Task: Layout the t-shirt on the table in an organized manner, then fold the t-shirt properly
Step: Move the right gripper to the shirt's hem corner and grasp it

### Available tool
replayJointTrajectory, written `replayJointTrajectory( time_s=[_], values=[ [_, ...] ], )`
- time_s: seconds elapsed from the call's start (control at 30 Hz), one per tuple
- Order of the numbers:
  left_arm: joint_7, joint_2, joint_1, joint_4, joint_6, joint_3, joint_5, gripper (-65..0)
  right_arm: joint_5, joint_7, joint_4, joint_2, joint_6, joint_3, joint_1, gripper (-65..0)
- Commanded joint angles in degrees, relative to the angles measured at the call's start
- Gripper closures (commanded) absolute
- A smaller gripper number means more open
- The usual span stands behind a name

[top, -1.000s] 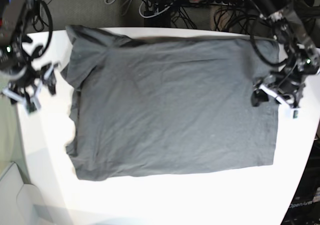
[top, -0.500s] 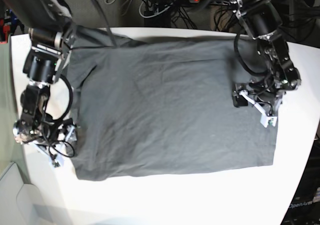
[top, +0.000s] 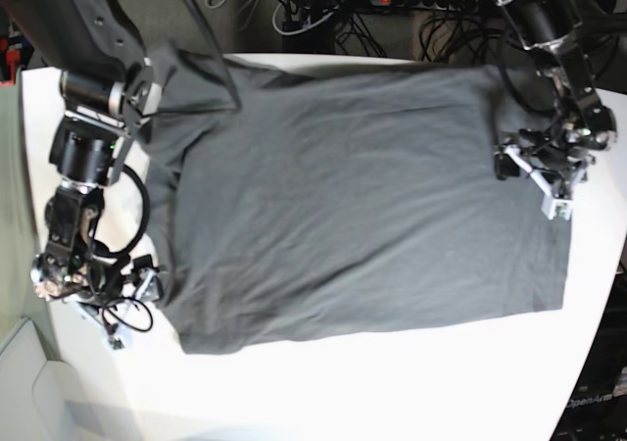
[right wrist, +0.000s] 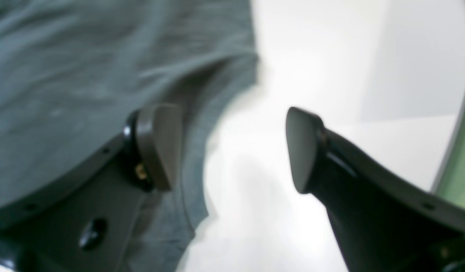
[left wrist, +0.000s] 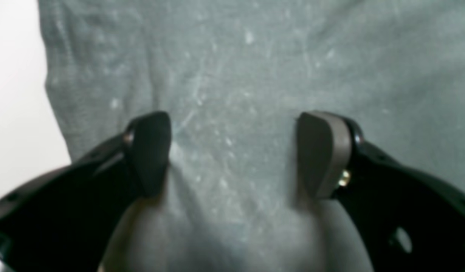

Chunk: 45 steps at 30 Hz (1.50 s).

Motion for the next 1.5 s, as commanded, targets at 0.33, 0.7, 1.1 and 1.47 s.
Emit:
replayJointTrajectory(
  time_s=[0.33, 0.7, 1.1, 1.47],
  values=[
    [9.27, -2.78, -2.04, 7.37, 0.97, -0.36, 4.42, -50.8, 0.80, 1.82, 0.89, -5.73, -0.03, -0.19, 1.71, -43.6],
    [15.68, 1.88, -5.20, 17.22, 0.97, -0.54, 4.50, -50.8, 0.80, 19.49, -2.80, -4.67, -0.03, -5.73, 2.15, -43.9],
    [15.60, 3.90, -2.65, 17.83, 0.97, -3.52, 4.42, -50.8, 0.98, 37.86, -25.84, 0.25, -0.03, -5.47, 5.84, -44.0],
    [15.60, 4.95, -1.77, 17.92, 0.97, -3.52, 4.42, -50.8, 0.89, 40.06, -30.59, 2.01, -2.45, -5.73, 5.05, -44.0]
  ],
)
